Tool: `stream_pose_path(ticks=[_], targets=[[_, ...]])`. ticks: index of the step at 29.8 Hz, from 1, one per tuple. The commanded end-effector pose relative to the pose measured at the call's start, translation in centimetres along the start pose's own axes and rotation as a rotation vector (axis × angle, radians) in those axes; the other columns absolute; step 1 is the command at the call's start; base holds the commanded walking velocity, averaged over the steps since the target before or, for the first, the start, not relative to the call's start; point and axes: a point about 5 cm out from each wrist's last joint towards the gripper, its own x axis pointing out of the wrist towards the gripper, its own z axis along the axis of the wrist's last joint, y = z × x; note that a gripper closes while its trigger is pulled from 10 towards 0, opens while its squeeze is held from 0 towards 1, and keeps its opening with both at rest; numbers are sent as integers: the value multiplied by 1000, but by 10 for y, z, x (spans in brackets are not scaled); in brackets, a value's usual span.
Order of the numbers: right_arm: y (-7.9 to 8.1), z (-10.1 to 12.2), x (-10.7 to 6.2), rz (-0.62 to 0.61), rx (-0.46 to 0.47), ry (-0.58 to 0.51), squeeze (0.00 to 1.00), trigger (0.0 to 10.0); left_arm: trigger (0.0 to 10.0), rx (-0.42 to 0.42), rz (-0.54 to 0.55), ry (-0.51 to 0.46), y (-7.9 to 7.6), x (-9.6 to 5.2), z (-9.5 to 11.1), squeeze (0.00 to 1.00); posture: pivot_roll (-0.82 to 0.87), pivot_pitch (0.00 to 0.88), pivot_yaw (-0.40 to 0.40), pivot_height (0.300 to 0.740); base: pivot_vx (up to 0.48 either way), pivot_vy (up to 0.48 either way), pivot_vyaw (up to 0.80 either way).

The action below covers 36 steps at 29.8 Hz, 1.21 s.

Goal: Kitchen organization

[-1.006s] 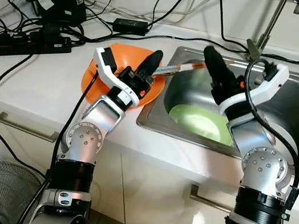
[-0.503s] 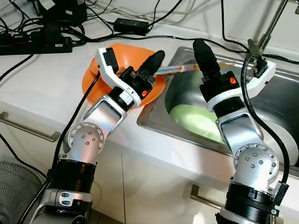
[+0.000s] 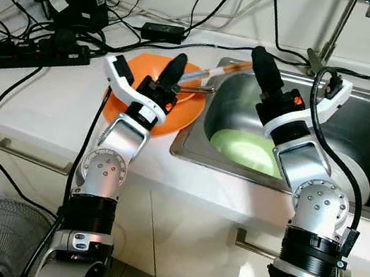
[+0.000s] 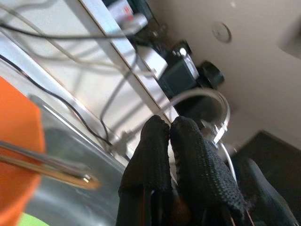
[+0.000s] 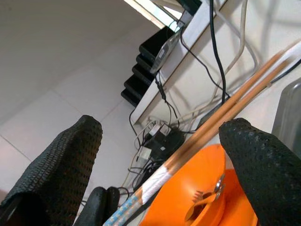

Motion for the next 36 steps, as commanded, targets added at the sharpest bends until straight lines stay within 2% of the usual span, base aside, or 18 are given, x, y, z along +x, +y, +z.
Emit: stream_pose_path(ticks=[1,12,13,15,16,27,36], targets=[[6,-11,5,35,14,50,0,10000,0,-81,-74,22,-17,9,-17,0,-111,0,117,740,0,0,0],[7,-29,12,50,51,98,0,10000,0,-131,-148,73,-27,7,-24,0,-103,0,118,740,0,0,0],[8,-30,14,57,57,97,0,3098,0,-132,-151,83,-27,6,-25,0,-101,0,117,740,0,0,0],[9,-30,14,60,59,96,0,3098,0,-134,-153,87,-28,6,-26,0,-101,0,117,740,0,0,0],[9,-31,15,64,64,93,0,0,0,-134,-160,98,-28,5,-26,0,-96,0,116,740,0,0,0],[2,-17,17,62,33,65,0,0,0,-117,-152,144,-24,-4,-25,0,-93,0,119,740,0,0,0],[1,-11,19,53,33,38,0,0,0,-87,-114,89,-18,-5,-16,0,-92,0,118,740,0,0,0]])
